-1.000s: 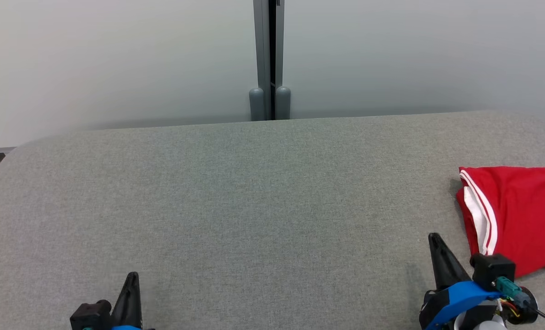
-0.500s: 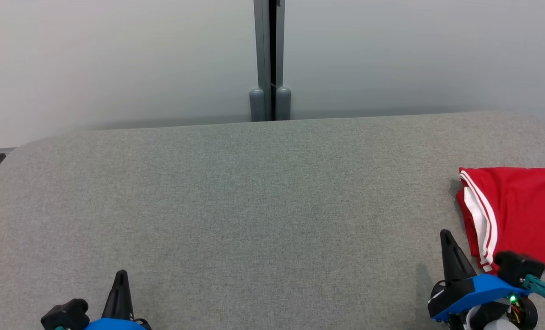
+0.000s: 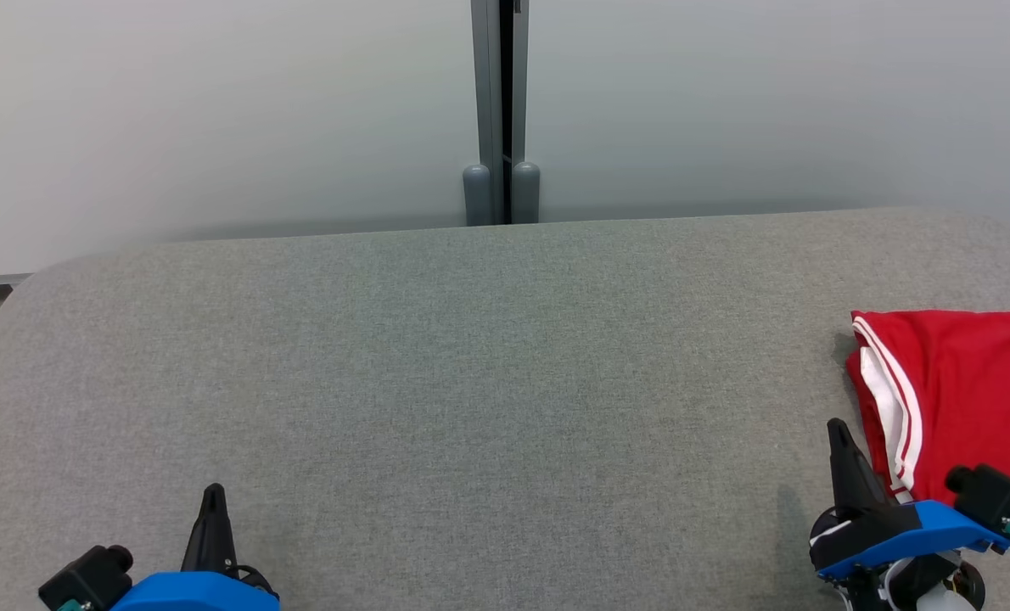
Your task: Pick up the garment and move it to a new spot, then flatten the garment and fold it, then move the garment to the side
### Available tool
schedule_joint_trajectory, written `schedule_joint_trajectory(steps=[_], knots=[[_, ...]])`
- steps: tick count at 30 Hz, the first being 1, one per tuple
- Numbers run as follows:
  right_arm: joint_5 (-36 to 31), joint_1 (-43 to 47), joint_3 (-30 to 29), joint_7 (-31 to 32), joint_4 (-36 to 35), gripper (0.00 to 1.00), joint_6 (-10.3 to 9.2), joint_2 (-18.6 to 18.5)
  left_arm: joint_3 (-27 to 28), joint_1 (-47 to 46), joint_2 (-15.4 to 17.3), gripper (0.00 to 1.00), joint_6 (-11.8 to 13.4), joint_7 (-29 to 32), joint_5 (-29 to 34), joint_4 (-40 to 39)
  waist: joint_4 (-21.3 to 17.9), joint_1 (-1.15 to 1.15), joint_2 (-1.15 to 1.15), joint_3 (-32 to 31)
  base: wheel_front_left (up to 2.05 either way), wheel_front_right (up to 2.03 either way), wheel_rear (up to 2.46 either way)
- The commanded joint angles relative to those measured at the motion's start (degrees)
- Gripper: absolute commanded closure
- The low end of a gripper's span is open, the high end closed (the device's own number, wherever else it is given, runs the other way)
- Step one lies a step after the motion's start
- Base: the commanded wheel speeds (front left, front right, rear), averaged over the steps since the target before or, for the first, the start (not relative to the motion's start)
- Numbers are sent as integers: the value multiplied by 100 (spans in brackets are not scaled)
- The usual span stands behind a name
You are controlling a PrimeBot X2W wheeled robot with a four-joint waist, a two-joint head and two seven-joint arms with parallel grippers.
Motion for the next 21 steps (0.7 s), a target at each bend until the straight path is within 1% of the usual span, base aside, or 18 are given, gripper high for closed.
schedule_joint_trajectory(steps=[1,13,20,21], knots=[[212,3,-20,43,-134,100,1,-36,47,-173,10,100,-17,40,-195,-125,1,0,0,-1,0,0,0],[1207,48,-62,283,-325,100,1,-43,86,-236,8,100,-25,281,-1168,-285,8,0,0,-9,0,0,0],[1734,71,-84,411,-428,100,2,-47,111,-277,7,100,-29,410,-1678,-368,11,0,0,-14,0,0,0],[1734,71,-84,411,-428,100,2,-47,111,-277,7,100,-29,410,-1678,-368,11,0,0,-14,0,0,0]])
